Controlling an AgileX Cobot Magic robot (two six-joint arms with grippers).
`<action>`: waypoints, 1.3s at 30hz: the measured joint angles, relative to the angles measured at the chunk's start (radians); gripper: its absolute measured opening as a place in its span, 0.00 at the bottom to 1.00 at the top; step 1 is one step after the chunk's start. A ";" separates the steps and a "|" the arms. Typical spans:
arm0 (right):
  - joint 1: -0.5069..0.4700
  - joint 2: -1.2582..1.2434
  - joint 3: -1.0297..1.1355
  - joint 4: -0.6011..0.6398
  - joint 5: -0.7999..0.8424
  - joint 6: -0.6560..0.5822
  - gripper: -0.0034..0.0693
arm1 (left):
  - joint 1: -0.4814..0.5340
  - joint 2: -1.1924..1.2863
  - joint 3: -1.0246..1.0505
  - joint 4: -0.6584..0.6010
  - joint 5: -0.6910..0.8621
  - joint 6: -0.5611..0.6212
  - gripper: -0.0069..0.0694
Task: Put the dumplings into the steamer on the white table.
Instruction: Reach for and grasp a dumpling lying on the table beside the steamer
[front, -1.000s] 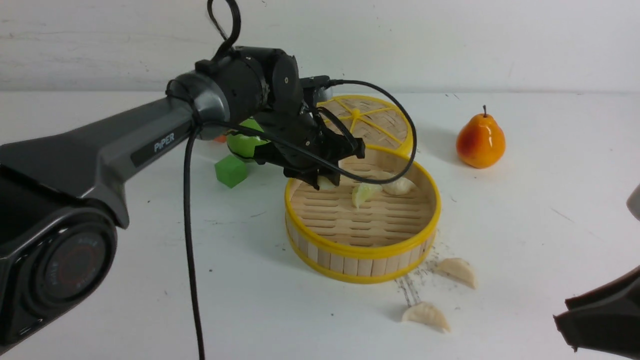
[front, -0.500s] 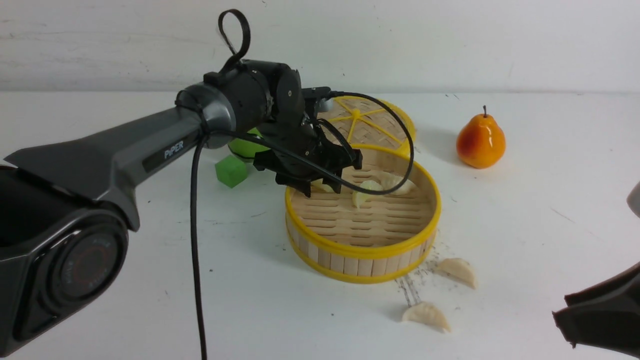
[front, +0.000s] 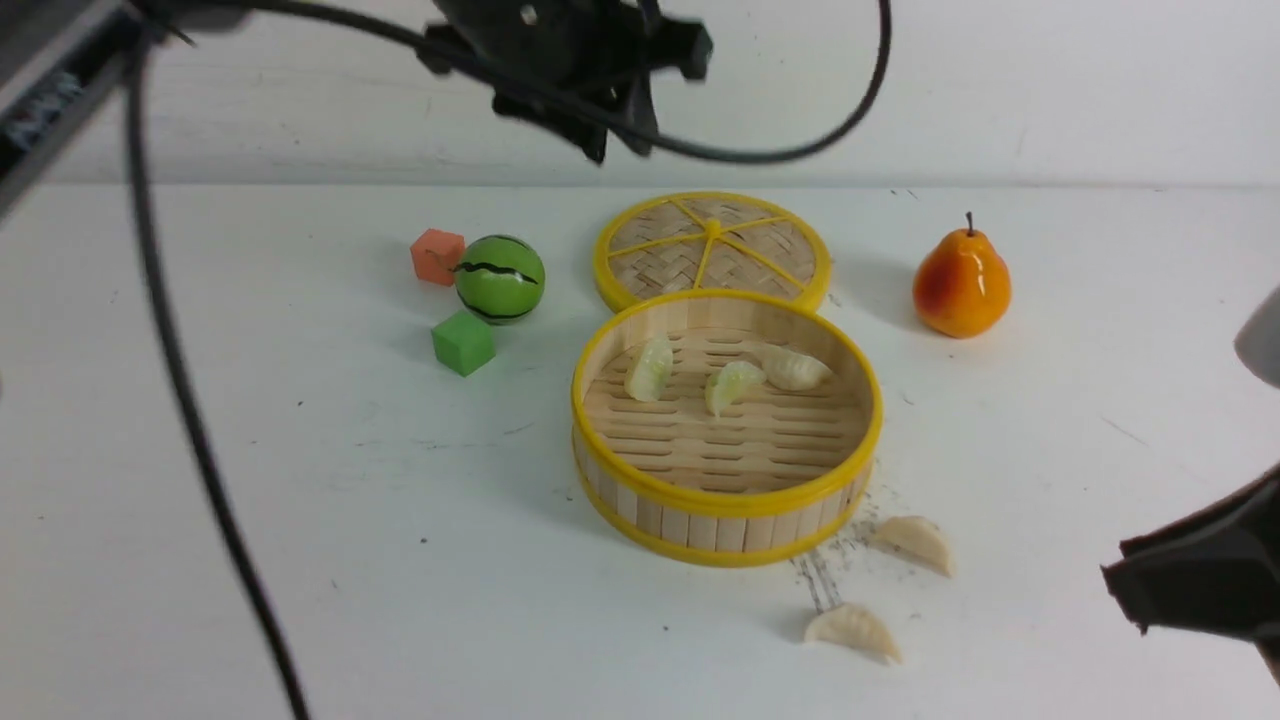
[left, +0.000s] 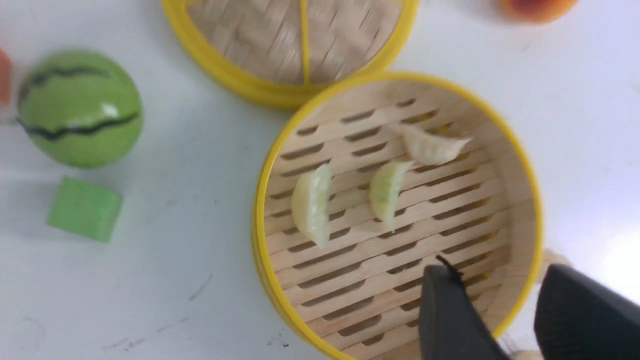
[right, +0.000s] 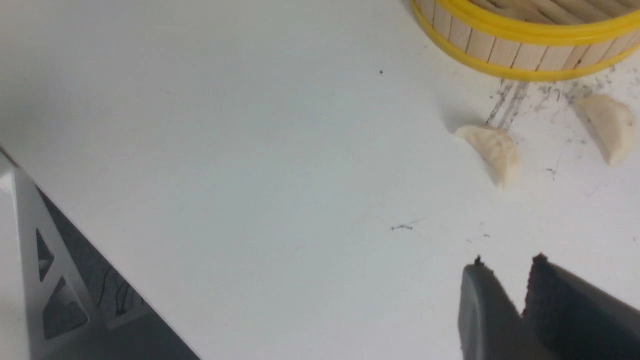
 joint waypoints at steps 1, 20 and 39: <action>0.000 0.022 -0.030 -0.005 0.022 -0.004 0.14 | 0.000 -0.041 0.004 0.000 0.006 0.006 0.30; 0.219 0.434 -0.248 -0.226 0.044 -0.017 0.06 | 0.001 -0.931 1.039 0.083 -0.042 -0.006 0.07; 0.219 0.847 -0.248 -0.310 -0.220 -0.295 0.93 | 0.001 -1.387 1.509 0.071 -0.057 -0.056 0.07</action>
